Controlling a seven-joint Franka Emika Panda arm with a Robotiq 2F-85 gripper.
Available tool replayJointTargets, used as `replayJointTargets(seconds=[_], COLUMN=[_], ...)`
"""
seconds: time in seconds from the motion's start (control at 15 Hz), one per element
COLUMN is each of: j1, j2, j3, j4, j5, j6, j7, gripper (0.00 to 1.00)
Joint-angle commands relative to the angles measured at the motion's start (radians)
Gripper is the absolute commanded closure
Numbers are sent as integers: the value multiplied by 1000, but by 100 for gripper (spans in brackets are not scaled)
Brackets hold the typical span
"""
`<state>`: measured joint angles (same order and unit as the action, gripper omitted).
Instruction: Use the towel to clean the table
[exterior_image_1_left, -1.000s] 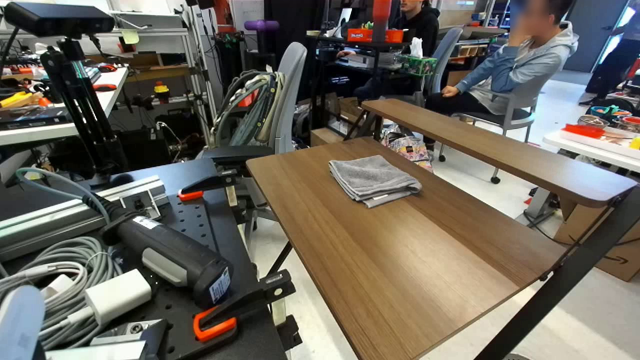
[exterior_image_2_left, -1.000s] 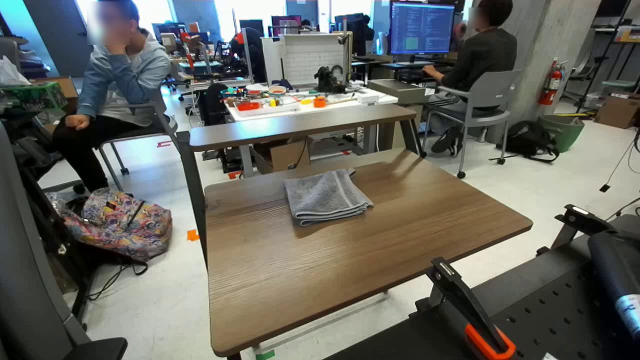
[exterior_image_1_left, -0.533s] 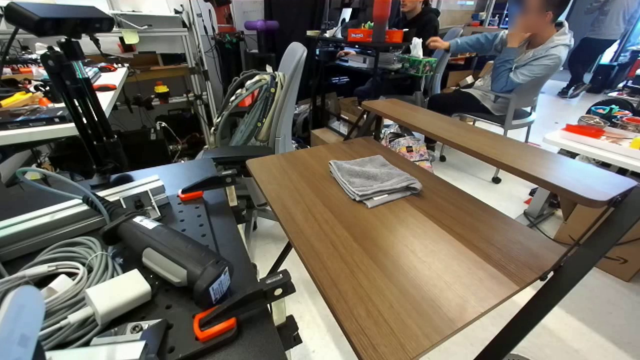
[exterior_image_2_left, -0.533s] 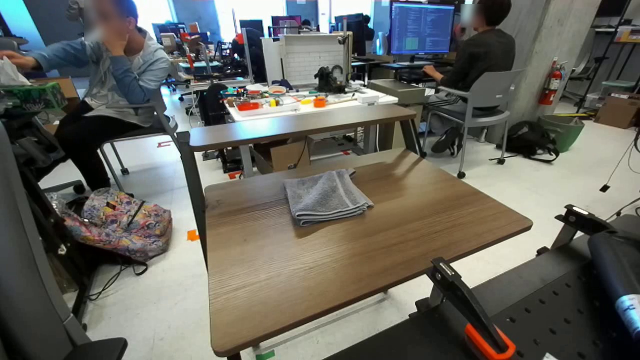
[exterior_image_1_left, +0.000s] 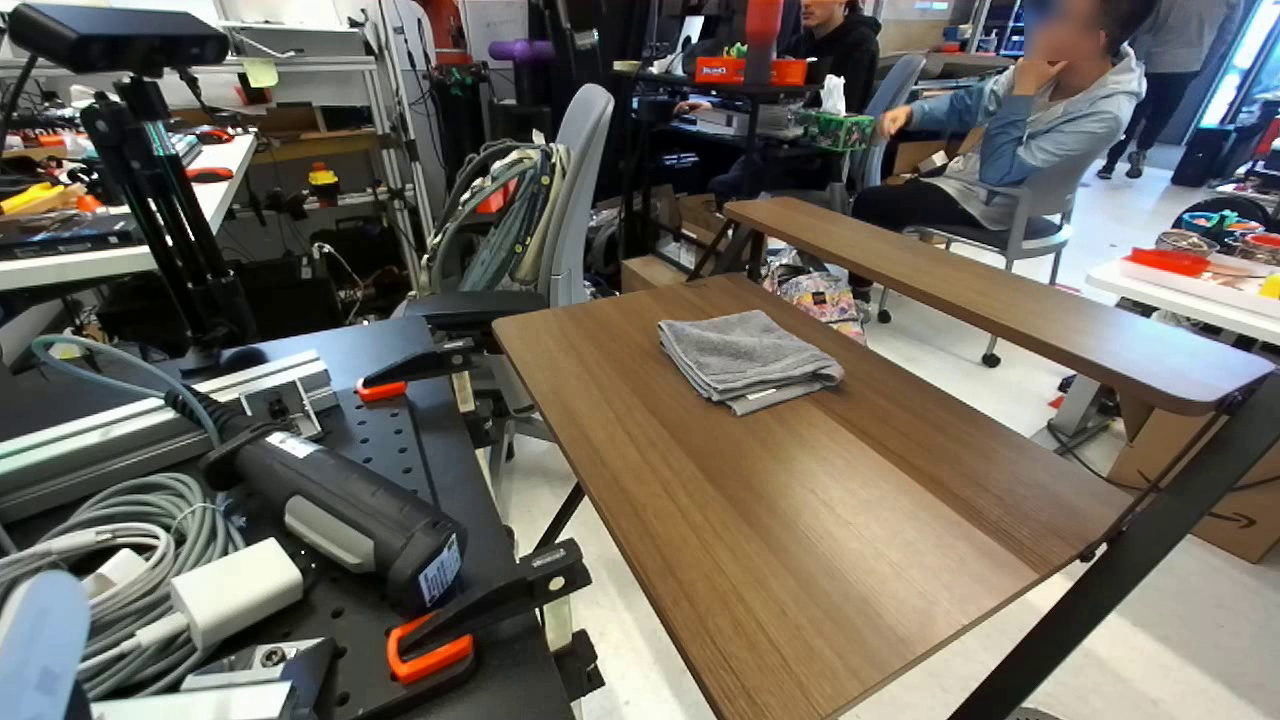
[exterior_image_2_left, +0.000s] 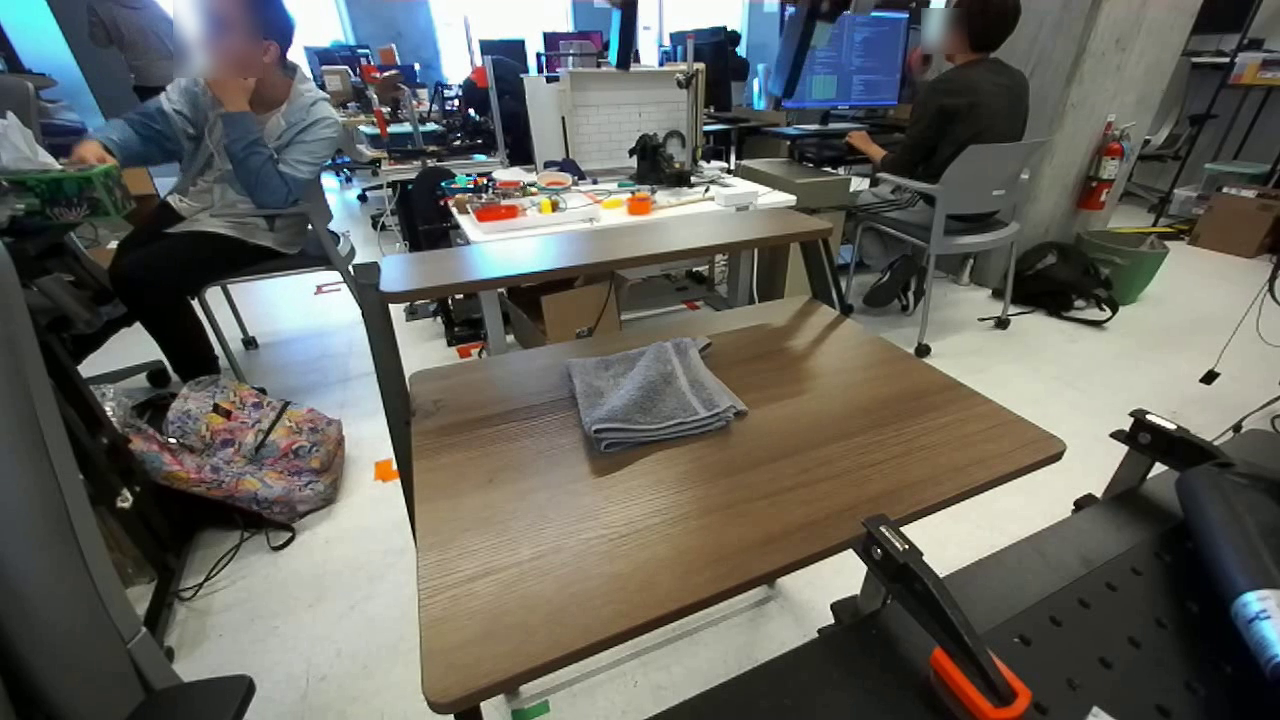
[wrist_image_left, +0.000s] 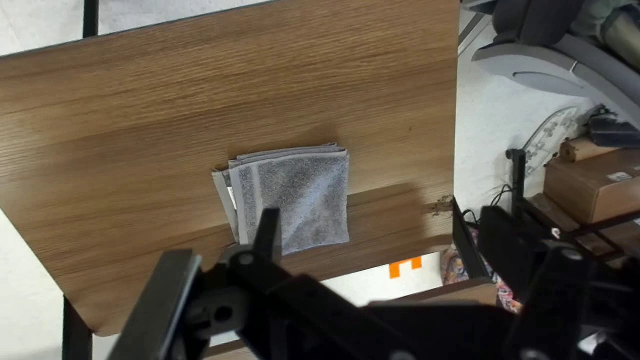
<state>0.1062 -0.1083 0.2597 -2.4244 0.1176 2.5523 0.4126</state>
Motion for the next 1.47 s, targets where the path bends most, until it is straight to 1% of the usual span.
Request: replayJointTargets(seconds=[0.0,0.2,0.47,0.67,0.8,1.0,1.27,1.4], j1=[1,44,114,146,158,151,140,136], j2=[258,448,673,809,881,972,1052,1087], j3=[-37,-98,-170,-204,-219,-230,-243,-254], j4=[230,400,602,728,798,896,990,1028], j5=[-79,-110,-97,-79,-74,-63,-58,-60], j6=[-16,-59,-125,-165,-184,-225,-270,-274], j7=[102,154,186,191,195,181,170,170], gripper=[0,0,0,0,0,0,0,0])
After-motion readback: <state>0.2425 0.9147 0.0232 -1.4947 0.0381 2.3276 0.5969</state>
